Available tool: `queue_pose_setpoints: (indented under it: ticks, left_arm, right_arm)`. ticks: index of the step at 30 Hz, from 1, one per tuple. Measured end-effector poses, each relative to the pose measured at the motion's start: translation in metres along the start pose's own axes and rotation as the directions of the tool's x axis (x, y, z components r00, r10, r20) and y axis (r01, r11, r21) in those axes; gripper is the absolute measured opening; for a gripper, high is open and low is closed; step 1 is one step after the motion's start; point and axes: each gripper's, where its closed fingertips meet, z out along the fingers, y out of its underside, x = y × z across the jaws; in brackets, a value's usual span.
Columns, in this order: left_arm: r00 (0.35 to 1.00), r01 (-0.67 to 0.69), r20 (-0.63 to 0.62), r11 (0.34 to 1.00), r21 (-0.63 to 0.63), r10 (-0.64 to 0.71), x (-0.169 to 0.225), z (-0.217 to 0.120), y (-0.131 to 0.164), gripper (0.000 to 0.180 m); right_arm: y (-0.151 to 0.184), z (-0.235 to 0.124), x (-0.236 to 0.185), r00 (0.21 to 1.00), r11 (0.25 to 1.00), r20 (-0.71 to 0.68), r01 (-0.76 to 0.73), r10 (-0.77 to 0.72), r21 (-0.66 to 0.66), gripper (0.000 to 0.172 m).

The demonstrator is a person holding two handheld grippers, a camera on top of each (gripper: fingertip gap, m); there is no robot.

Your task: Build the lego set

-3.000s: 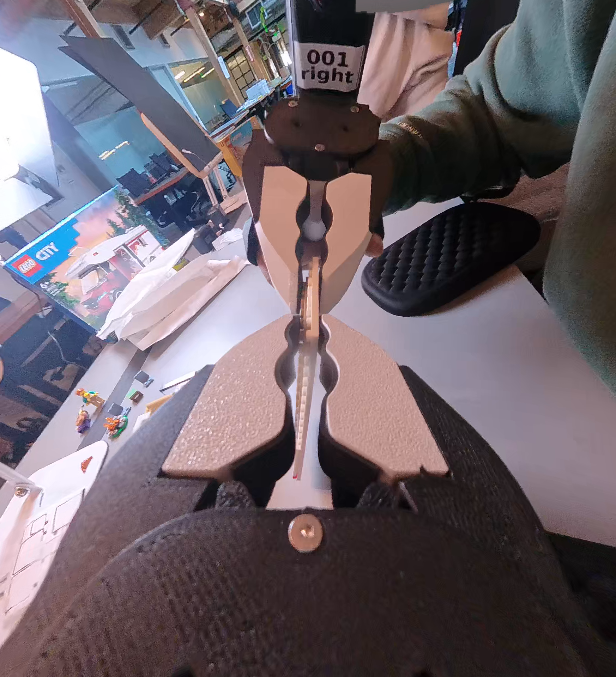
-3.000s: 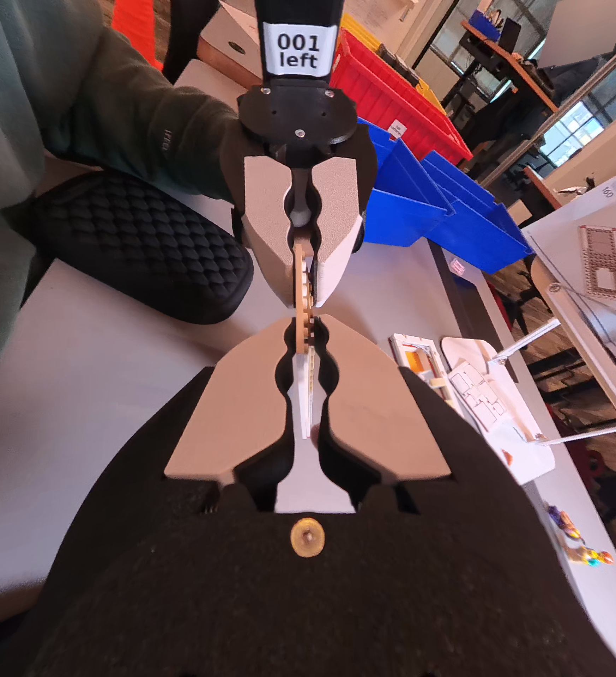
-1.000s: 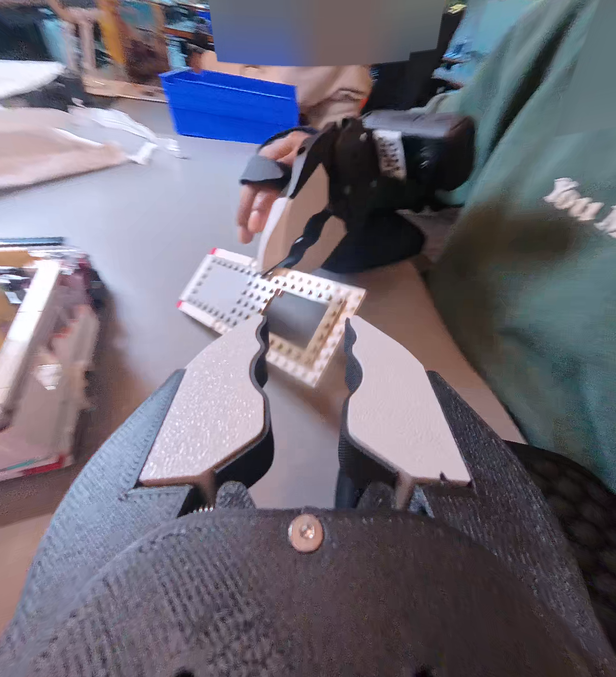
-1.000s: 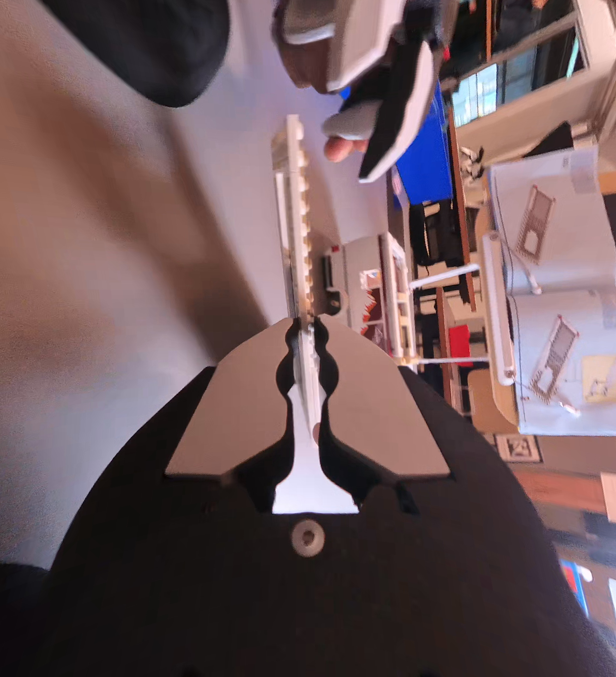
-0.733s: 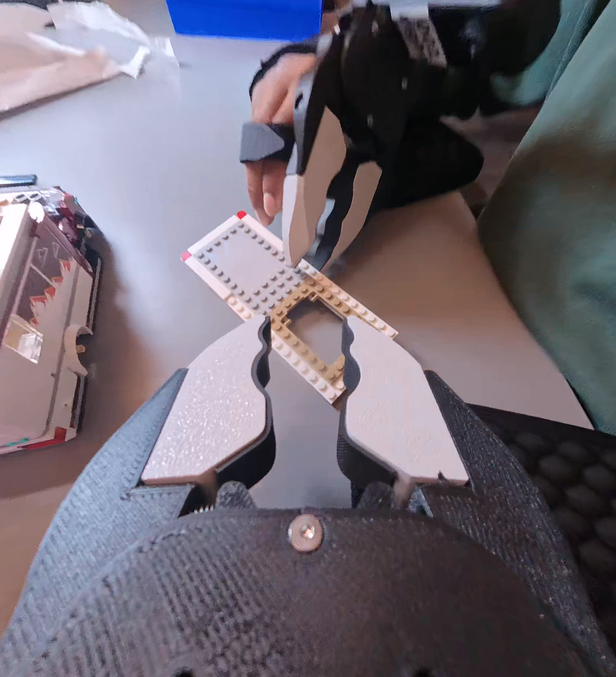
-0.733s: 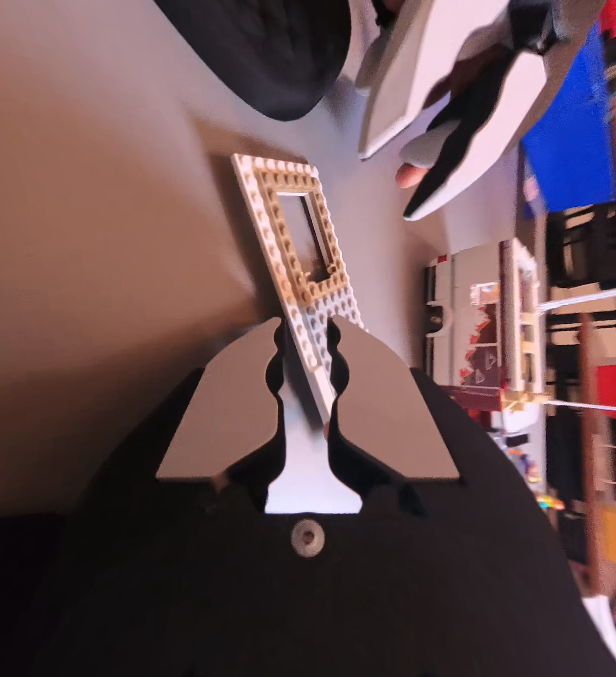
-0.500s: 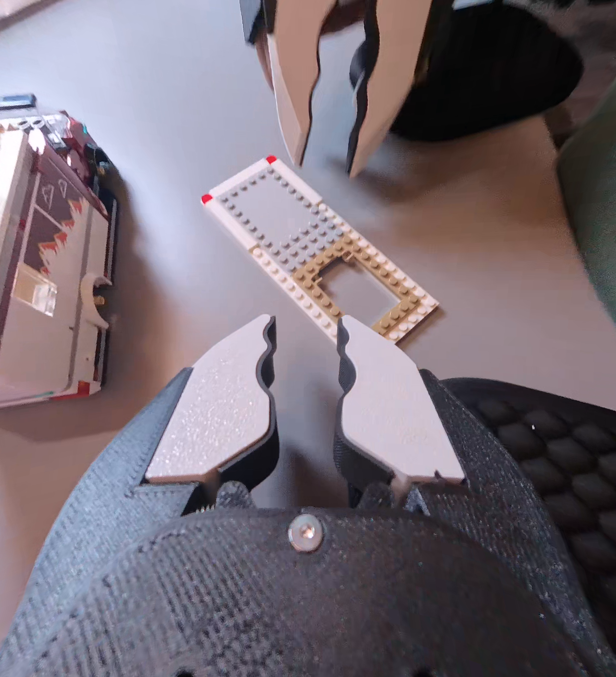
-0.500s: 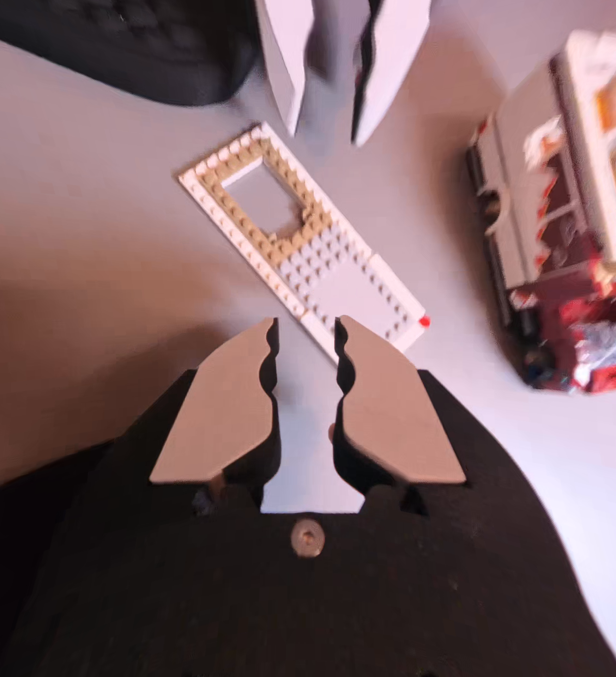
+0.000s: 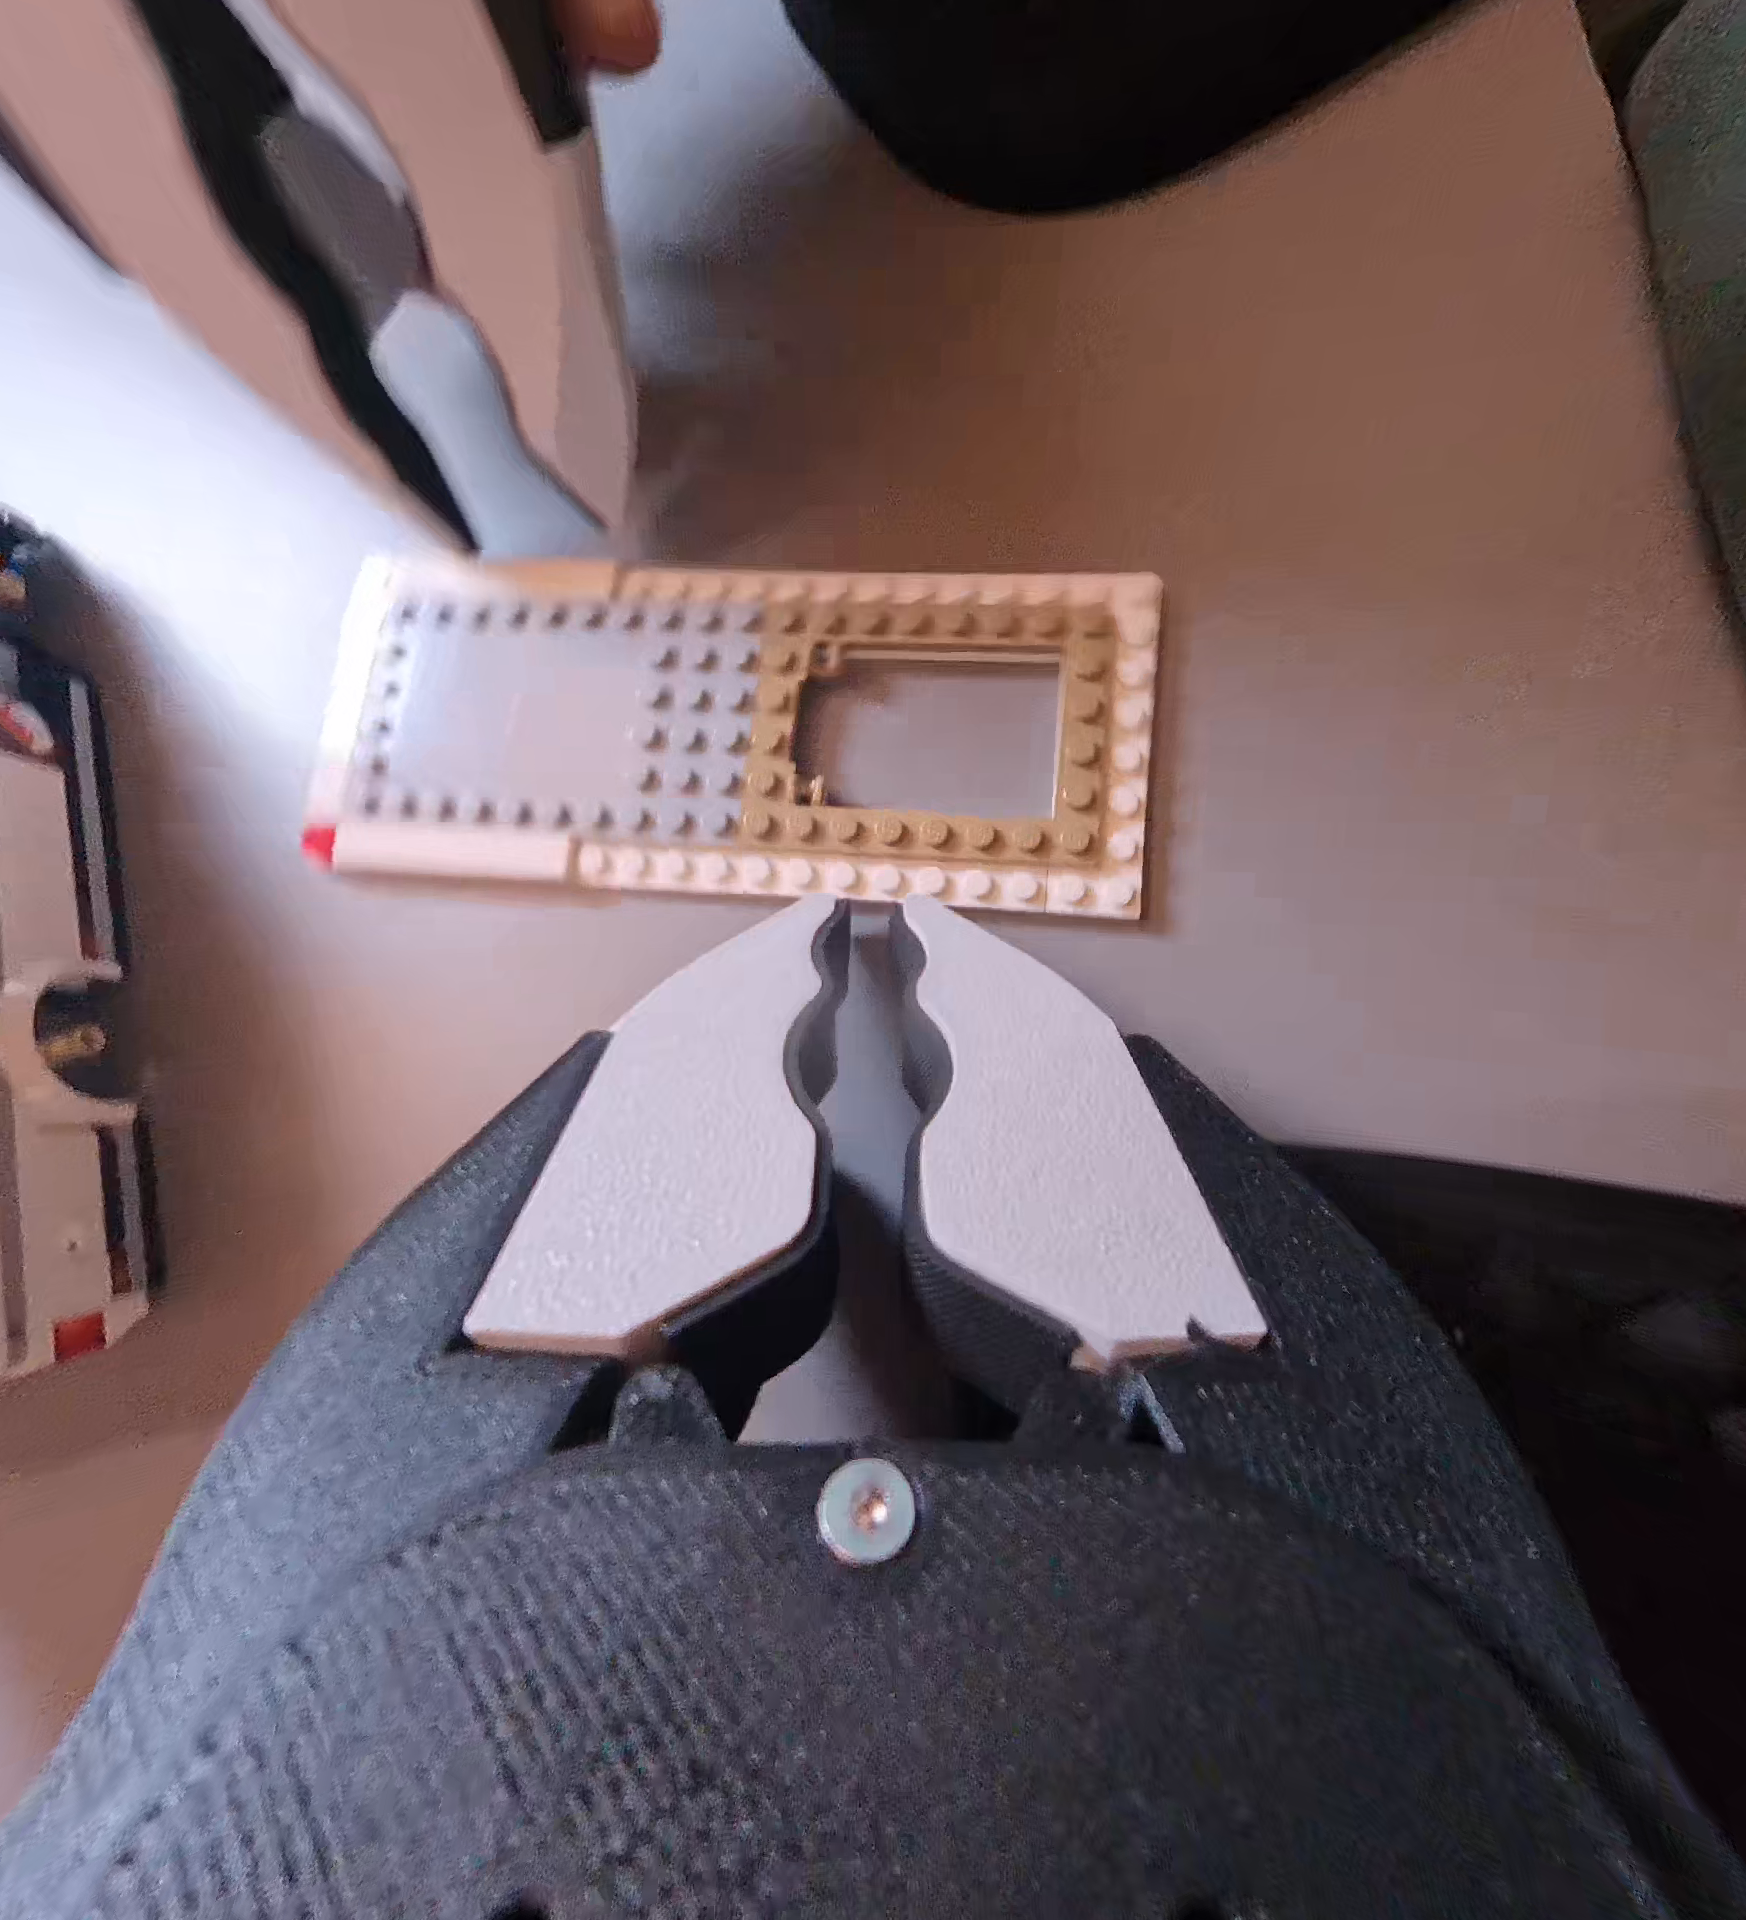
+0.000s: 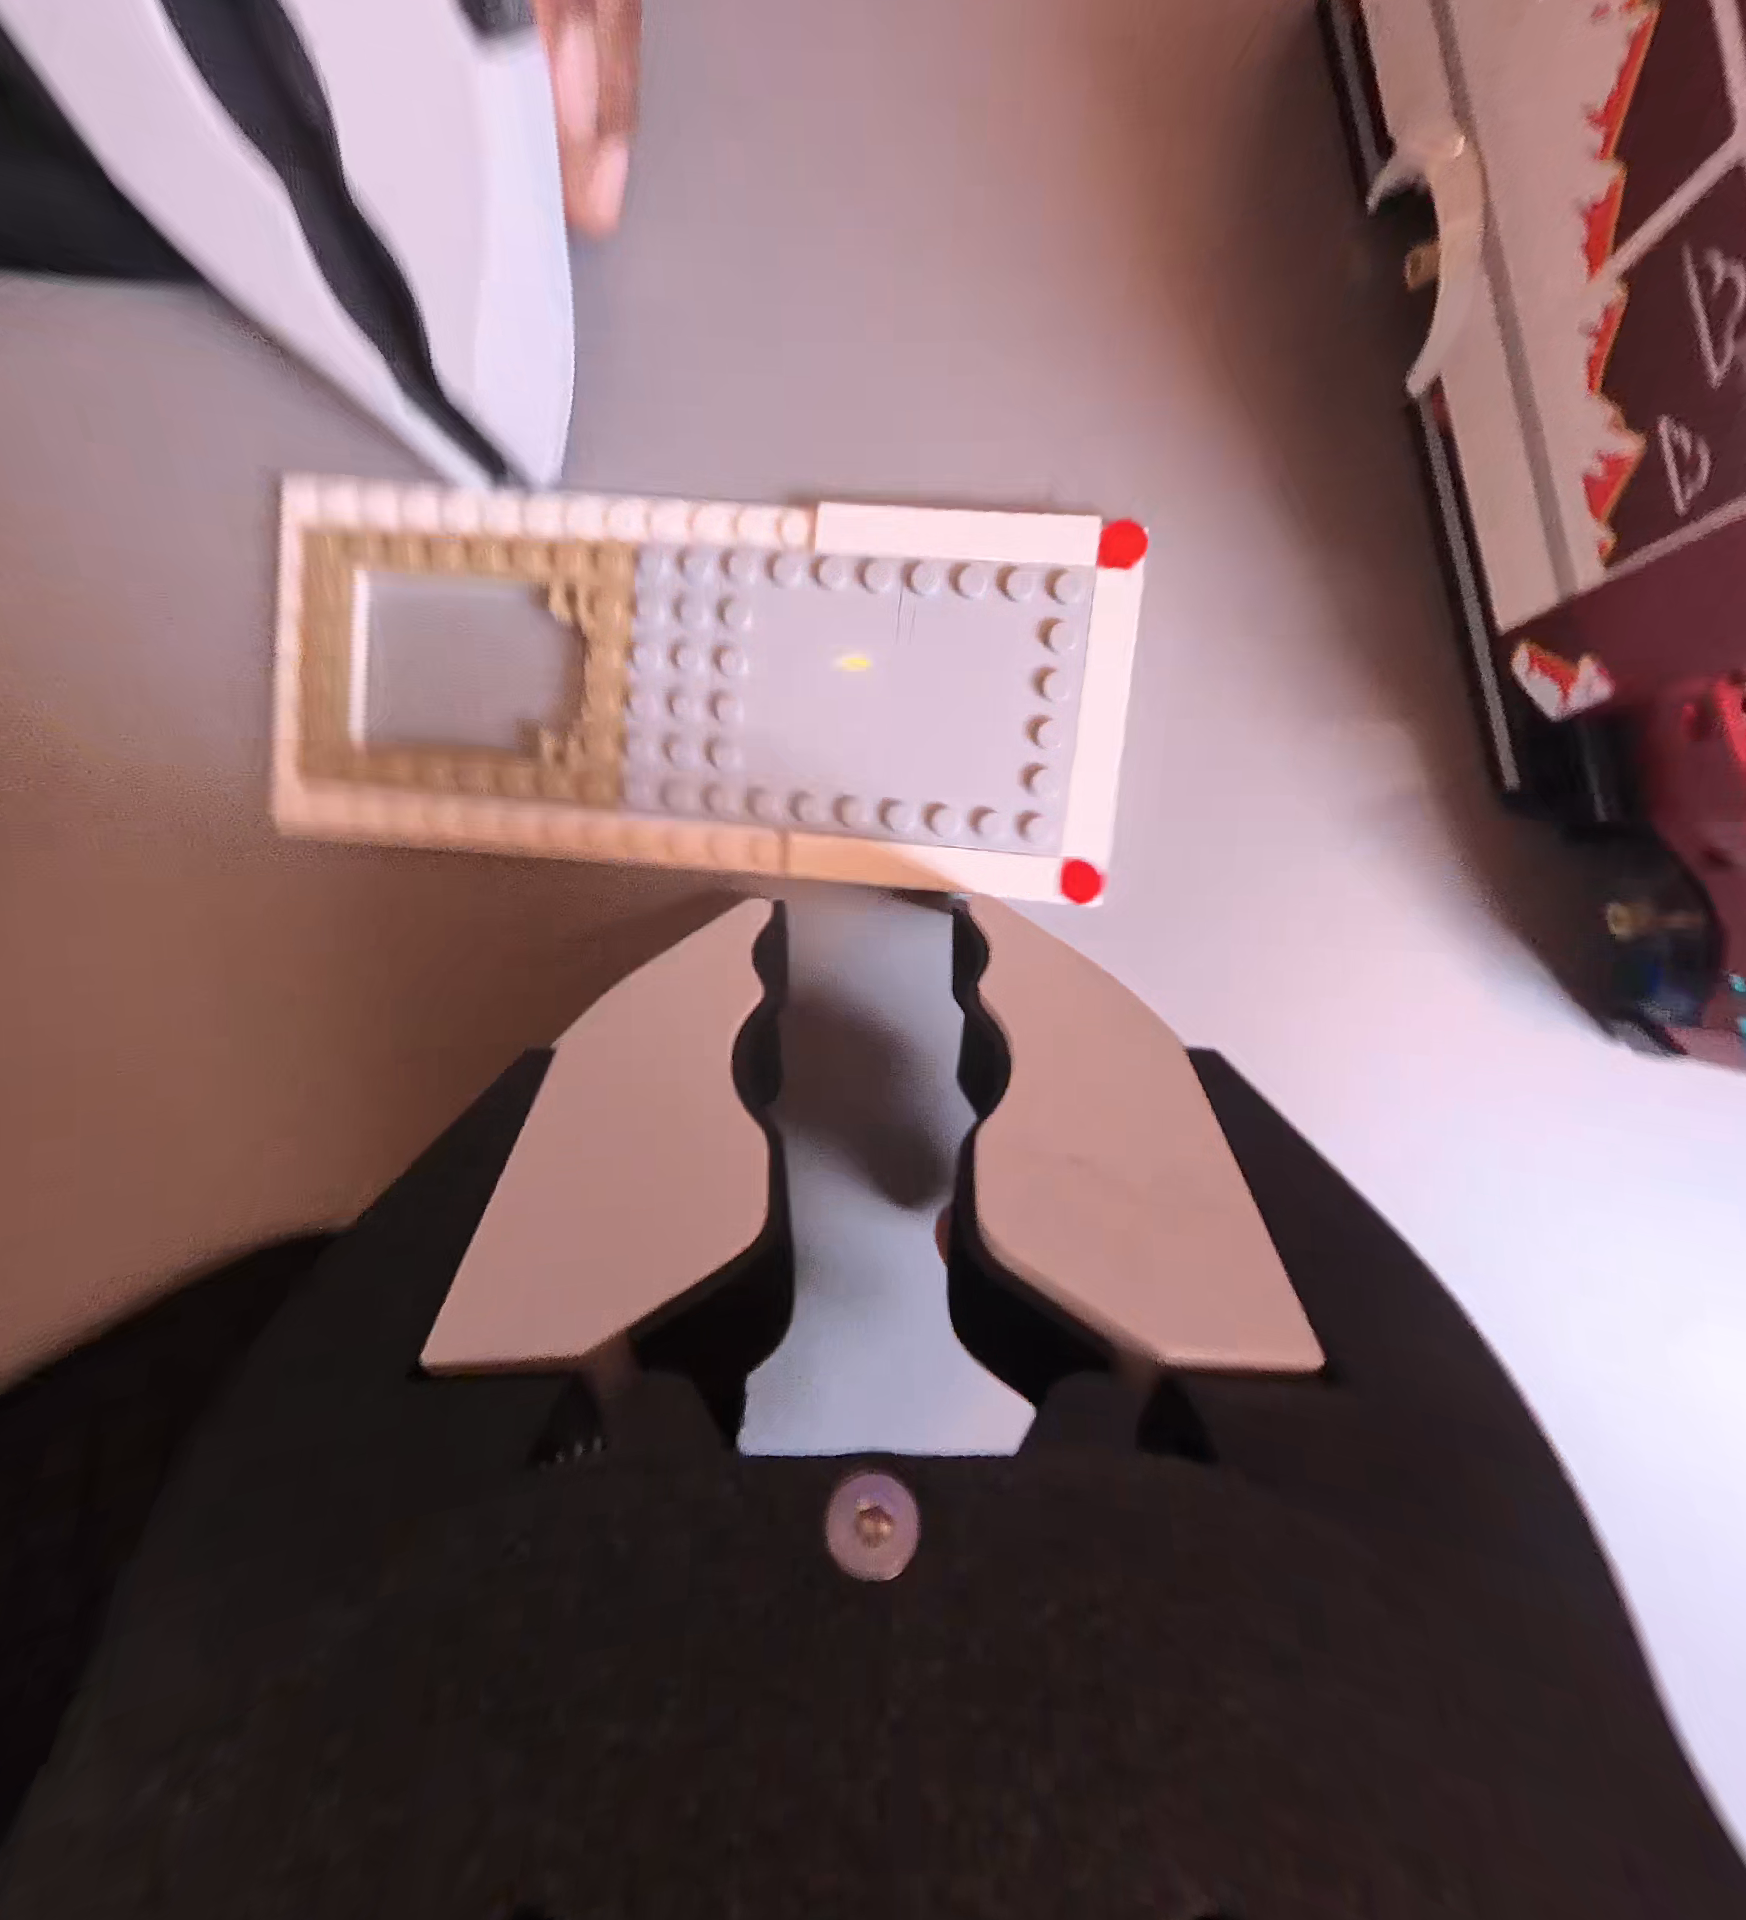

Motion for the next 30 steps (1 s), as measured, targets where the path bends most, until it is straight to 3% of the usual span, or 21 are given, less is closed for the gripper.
queue_pose_setpoints:
  ticks: [1, 5, 9, 13, 17, 22, 30]
  left_arm:
    - [1.0, -0.017, 0.0, 1.0, 0.011, 0.017, 0.003, 0.004, -0.005, 0.008]
    - [0.996, -0.067, 0.062, 0.996, 0.059, 0.063, 0.003, 0.013, -0.022, 0.016]
    - [0.996, -0.039, 0.08, 0.986, 0.163, 0.027, -0.005, -0.004, -0.033, 0.017]
    - [0.987, 0.03, 0.146, 0.978, 0.205, -0.061, -0.031, -0.027, -0.025, 0.024]
    - [0.984, 0.105, 0.122, 0.979, 0.175, -0.128, -0.04, -0.03, -0.008, 0.048]
    - [0.987, 0.161, -0.012, 0.983, 0.093, -0.16, -0.021, -0.02, 0.007, 0.074]
    - [0.988, 0.153, -0.037, 0.983, 0.099, -0.151, -0.017, -0.027, 0.003, 0.074]
  right_arm:
    - [-0.006, 0.003, -0.002, 0.999, 1.0, 0.031, -0.008, 0.008, 0.016, 0.036]
    - [-0.025, 0.013, -0.018, 0.992, 0.998, 0.12, -0.031, 0.026, 0.046, 0.065]
    - [-0.03, 0.021, -0.032, 0.998, 1.0, 0.056, -0.009, 0.009, 0.007, 0.088]
    - [-0.026, 0.031, -0.044, 0.996, 0.996, -0.078, 0.036, -0.042, -0.077, 0.105]
    - [-0.031, 0.035, -0.052, 0.989, 0.989, -0.084, 0.11, -0.118, -0.095, 0.087]
    - [-0.037, 0.035, -0.059, 0.92, 0.92, 0.035, 0.391, -0.39, -0.019, 0.081]
    - [-0.043, 0.035, -0.047, 0.945, 0.944, 0.024, 0.325, -0.326, 0.05, 0.075]
